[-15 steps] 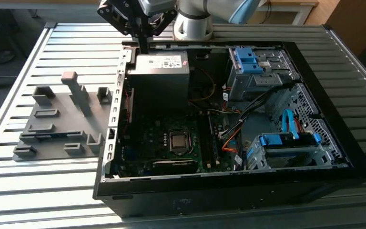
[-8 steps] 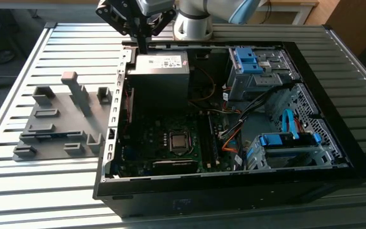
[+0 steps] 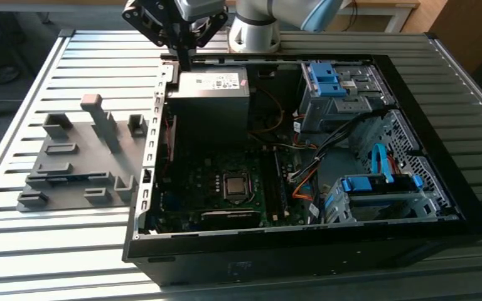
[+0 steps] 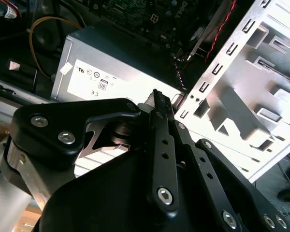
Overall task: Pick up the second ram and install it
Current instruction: 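Reach for the second ram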
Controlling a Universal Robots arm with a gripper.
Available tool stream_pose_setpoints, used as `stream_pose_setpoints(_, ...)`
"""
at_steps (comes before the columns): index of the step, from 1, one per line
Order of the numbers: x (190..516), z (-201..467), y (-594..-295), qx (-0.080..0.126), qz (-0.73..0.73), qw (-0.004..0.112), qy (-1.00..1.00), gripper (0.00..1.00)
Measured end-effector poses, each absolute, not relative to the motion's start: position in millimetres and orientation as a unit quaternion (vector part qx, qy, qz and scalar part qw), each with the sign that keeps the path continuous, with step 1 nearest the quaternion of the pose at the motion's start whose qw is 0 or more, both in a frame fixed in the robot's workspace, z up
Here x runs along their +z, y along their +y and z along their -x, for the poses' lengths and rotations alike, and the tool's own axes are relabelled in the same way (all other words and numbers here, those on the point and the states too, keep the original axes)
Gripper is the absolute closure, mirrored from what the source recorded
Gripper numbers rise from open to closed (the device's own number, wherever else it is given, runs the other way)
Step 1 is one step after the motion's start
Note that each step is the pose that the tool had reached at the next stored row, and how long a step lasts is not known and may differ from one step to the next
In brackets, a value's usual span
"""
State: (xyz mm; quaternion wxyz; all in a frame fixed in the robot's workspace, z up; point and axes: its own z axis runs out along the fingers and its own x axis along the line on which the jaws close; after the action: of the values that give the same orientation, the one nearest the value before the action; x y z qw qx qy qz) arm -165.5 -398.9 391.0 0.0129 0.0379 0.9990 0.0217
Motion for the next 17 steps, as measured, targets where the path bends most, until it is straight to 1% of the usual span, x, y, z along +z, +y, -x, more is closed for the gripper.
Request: stream_pose_setpoints(17, 390.7, 173.4, -398.9, 0.022, -0.038, 0.013, 0.999, 0.89)
